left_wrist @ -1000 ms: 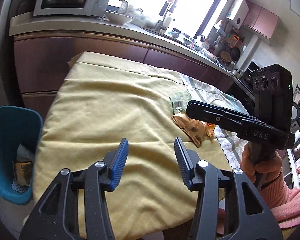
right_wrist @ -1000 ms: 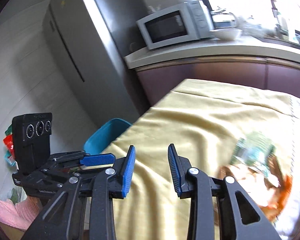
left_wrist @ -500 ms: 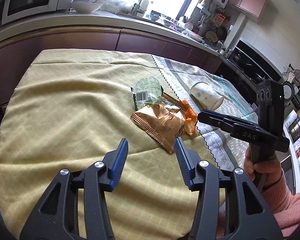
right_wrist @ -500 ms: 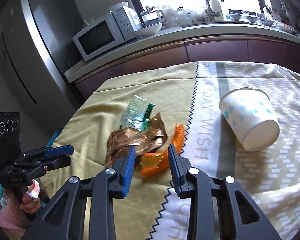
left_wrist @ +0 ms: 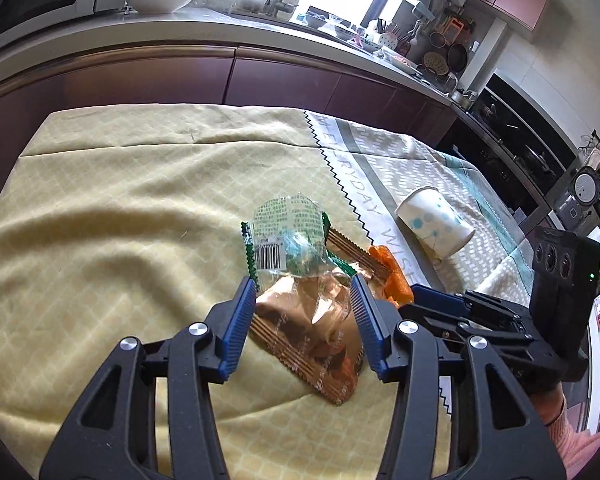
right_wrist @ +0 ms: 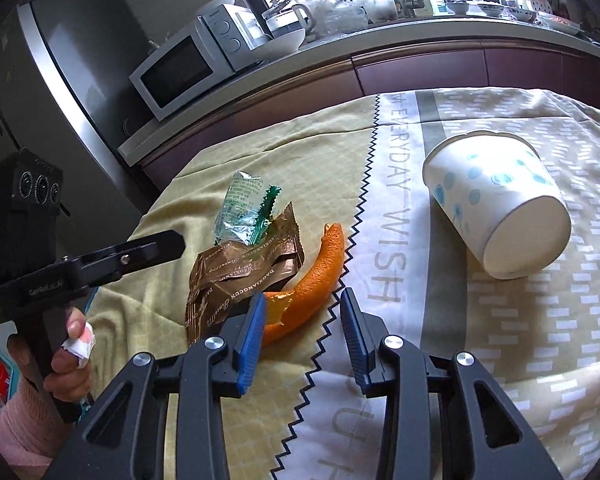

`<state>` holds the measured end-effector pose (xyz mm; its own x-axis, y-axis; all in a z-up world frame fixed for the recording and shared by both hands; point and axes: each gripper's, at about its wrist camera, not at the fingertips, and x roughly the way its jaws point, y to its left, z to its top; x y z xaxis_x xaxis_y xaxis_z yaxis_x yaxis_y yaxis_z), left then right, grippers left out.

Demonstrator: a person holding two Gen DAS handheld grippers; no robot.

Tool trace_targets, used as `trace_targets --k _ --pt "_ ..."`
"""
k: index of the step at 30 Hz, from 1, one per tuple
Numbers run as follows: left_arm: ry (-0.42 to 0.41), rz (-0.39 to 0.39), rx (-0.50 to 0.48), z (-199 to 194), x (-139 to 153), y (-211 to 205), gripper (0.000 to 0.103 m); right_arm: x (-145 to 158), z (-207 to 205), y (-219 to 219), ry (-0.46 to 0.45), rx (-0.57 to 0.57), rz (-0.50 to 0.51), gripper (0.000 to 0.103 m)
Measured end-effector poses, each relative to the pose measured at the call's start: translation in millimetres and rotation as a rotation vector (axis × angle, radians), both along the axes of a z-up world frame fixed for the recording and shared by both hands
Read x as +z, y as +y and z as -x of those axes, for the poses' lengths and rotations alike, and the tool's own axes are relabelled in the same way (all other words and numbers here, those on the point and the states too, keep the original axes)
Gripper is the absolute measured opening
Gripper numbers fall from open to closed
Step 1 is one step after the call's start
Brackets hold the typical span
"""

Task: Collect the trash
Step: 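Grasp the clear green-edged plastic wrapper with the left gripper while the right grasps an orange peel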

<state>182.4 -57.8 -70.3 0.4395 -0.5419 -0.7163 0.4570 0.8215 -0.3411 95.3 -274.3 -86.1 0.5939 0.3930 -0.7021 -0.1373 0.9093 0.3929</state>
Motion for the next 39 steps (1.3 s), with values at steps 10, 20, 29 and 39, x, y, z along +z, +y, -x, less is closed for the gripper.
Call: trace_targets --k 10,20,29,39 --pt "0.063 -0.052 0.041 -33 -15 -16 0.050 0 0 0 0.006 0.011 -0.019 0.019" --pt "0.049 -0.036 0.042 -23 -15 -12 0.037 5 9 -14 -0.019 -0.019 -0.040 0.012" --pt "-0.030 -0.047 0.050 4 3 8 0.035 20 20 -20 -0.072 -0.037 -0.058 0.012" --pt "-0.109 -0.059 0.048 47 22 37 0.034 43 23 8 -0.144 0.047 -0.079 0.012"
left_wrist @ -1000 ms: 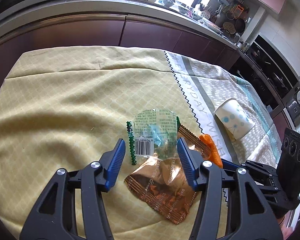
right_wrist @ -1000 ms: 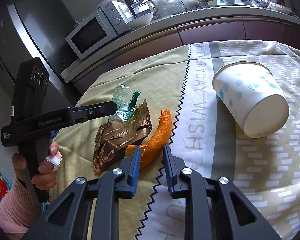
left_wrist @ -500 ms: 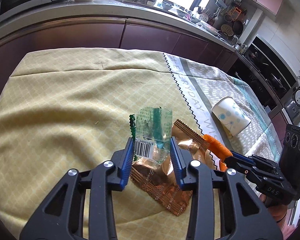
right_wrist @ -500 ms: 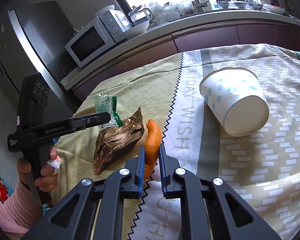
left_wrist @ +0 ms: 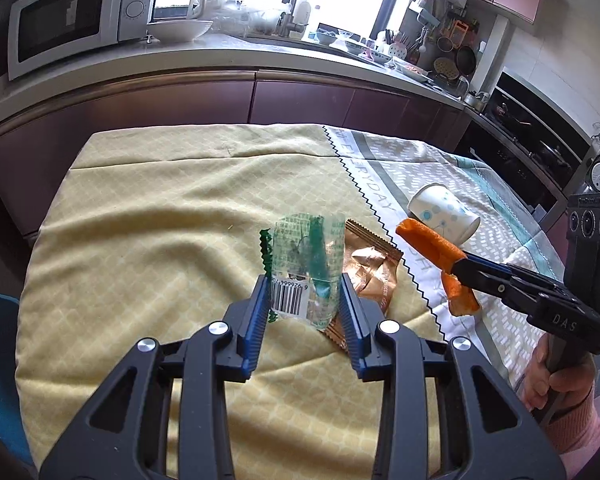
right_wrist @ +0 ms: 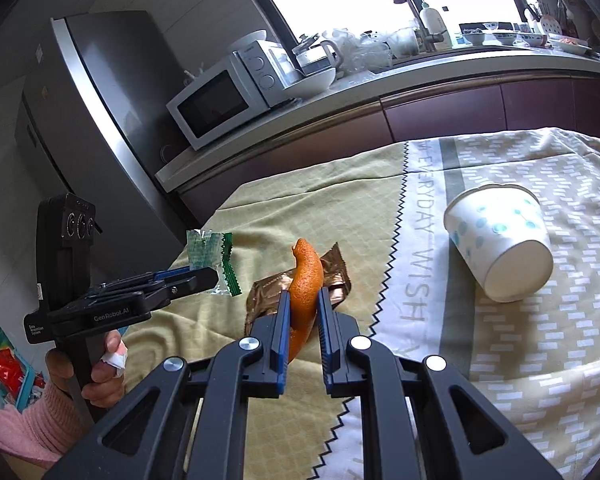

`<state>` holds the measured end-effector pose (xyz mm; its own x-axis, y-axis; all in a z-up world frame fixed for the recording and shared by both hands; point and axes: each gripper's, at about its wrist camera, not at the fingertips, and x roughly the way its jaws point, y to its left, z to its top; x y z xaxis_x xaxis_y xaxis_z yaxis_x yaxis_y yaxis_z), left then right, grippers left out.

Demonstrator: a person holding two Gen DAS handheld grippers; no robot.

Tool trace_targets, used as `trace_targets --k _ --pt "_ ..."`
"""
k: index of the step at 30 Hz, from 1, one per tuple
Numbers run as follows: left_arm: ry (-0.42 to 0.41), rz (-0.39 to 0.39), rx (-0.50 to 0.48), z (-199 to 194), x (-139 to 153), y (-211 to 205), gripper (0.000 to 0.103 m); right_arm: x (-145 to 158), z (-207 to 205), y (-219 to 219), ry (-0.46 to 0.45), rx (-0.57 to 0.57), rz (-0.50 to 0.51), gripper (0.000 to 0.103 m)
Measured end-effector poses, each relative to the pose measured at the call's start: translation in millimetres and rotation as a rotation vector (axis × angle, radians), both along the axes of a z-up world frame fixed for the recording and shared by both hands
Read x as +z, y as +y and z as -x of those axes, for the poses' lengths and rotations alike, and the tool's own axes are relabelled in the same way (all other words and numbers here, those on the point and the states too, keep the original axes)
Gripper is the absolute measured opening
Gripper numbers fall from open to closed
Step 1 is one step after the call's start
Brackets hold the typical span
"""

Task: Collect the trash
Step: 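Grasp the clear green-edged plastic wrapper with the left gripper while the right grasps an orange peel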

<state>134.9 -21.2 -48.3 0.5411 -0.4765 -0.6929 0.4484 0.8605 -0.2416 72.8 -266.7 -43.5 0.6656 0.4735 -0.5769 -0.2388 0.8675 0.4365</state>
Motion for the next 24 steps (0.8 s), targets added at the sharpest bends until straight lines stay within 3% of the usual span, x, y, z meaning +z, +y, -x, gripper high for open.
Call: trace_targets --k 24 --pt "-0.028 0.014 0.144 61 7 94 0.034 0 -2 85 0.004 0.208 -0.069 0.012"
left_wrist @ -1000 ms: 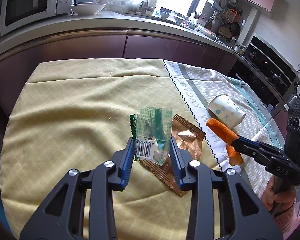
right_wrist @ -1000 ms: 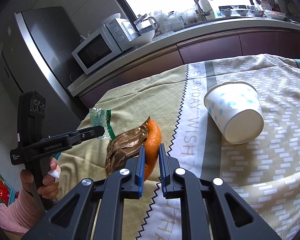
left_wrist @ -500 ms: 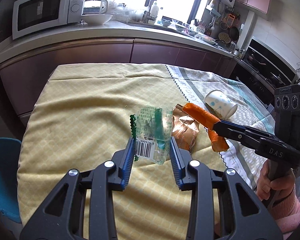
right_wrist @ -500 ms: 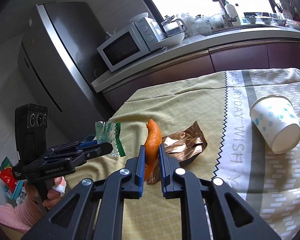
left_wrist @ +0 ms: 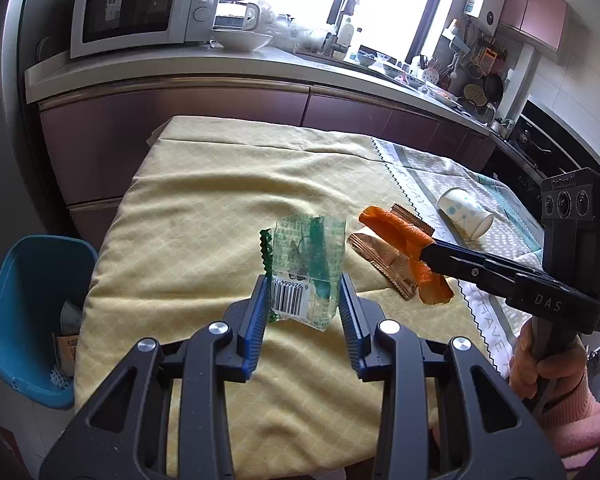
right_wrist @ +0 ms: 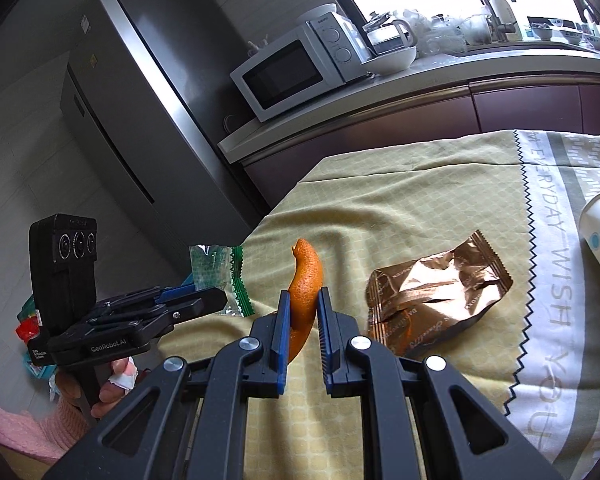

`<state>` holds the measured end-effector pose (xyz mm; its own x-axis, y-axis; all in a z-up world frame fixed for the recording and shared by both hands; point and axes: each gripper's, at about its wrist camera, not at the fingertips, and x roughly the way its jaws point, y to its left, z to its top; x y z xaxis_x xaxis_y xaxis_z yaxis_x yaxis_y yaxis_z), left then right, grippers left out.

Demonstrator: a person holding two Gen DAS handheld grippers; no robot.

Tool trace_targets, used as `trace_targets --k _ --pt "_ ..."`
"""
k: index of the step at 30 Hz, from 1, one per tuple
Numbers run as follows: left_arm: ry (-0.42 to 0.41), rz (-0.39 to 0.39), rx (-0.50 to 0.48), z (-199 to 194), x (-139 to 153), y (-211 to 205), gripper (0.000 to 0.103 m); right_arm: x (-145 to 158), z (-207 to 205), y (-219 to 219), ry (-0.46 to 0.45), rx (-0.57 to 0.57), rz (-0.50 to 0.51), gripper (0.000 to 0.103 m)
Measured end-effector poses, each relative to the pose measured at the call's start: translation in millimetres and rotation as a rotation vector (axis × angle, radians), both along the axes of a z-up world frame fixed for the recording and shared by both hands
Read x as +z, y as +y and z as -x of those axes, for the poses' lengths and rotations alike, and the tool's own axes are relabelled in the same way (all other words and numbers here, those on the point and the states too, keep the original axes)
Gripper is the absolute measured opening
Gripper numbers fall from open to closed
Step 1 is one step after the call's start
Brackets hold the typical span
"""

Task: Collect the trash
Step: 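Grasp the clear green-edged plastic wrapper with the left gripper while the right grasps an orange peel, then carry the plastic wrapper in the left gripper and peel in the right to the teal bin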

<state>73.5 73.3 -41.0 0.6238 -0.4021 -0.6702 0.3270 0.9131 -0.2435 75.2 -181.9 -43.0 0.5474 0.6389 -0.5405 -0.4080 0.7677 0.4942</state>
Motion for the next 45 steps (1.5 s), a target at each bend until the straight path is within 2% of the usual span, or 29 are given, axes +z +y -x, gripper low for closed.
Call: trace_targets --k 14,45 --pt "0.011 -0.011 0.092 20 -1 46 0.034 -4 -1 42 0.029 0.102 -0.023 0.012" --pt "-0.003 -0.022 0.229 35 2 104 0.034 -3 -25 117 0.054 0.275 -0.032 0.012"
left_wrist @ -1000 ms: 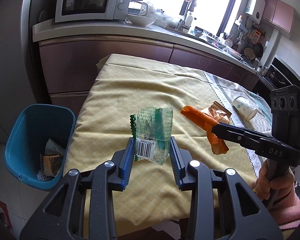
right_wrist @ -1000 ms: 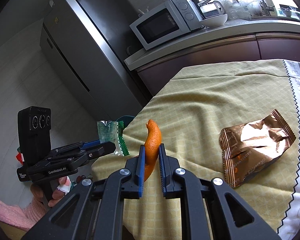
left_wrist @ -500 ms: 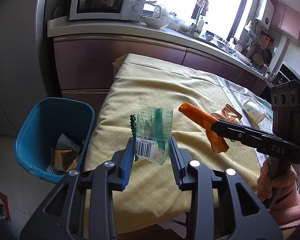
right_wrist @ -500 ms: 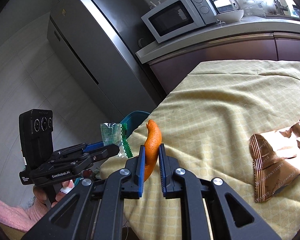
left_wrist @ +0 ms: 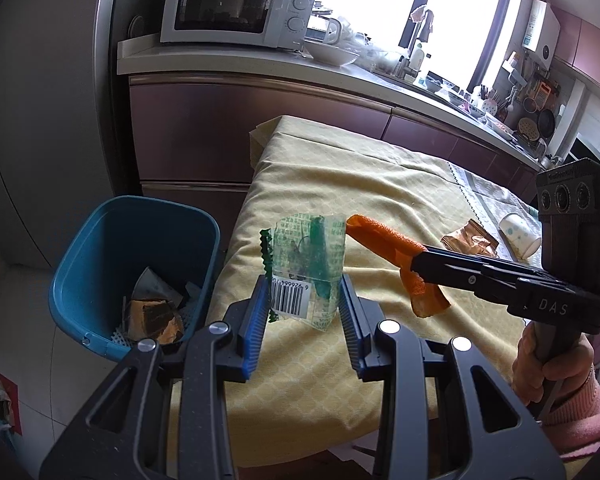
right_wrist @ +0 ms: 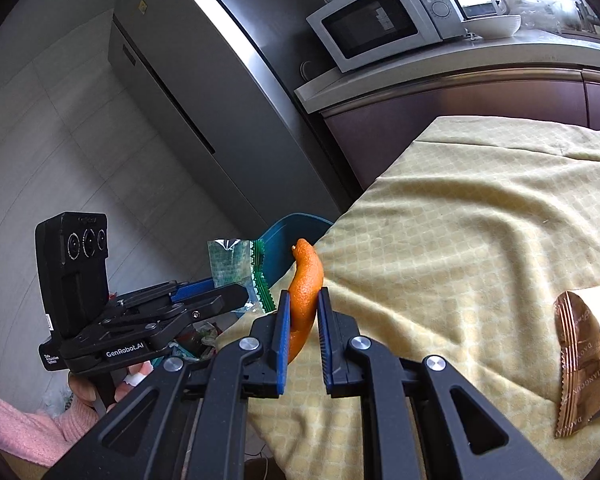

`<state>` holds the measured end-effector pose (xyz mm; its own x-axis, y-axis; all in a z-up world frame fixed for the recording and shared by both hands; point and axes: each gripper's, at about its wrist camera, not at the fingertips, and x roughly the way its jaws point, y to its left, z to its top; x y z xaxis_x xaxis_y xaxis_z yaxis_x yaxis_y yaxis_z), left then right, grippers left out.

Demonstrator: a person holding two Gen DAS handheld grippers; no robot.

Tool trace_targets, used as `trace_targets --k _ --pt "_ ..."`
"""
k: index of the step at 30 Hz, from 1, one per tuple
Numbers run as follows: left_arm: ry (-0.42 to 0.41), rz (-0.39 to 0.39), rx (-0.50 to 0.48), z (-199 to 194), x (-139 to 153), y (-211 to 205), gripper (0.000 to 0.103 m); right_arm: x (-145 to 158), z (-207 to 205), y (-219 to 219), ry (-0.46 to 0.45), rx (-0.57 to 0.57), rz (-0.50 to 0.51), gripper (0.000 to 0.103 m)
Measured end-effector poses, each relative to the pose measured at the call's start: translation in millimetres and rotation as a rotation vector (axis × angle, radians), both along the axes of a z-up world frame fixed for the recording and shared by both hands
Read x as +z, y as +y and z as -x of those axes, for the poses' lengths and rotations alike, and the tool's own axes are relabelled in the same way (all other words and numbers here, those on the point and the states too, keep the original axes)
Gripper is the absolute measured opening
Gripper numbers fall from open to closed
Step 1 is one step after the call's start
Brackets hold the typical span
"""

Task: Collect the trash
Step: 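Carry the plastic wrapper in the left gripper and peel in the right to the teal bin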

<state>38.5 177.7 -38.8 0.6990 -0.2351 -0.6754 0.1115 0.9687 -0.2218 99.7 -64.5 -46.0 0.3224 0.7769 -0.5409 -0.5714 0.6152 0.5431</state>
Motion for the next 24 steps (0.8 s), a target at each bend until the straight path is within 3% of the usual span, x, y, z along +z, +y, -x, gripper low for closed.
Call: trace_targets --k 24 --pt "-0.011 -0.001 0.083 1 3 33 0.034 8 -12 46 -0.016 0.075 0.007 0.012"
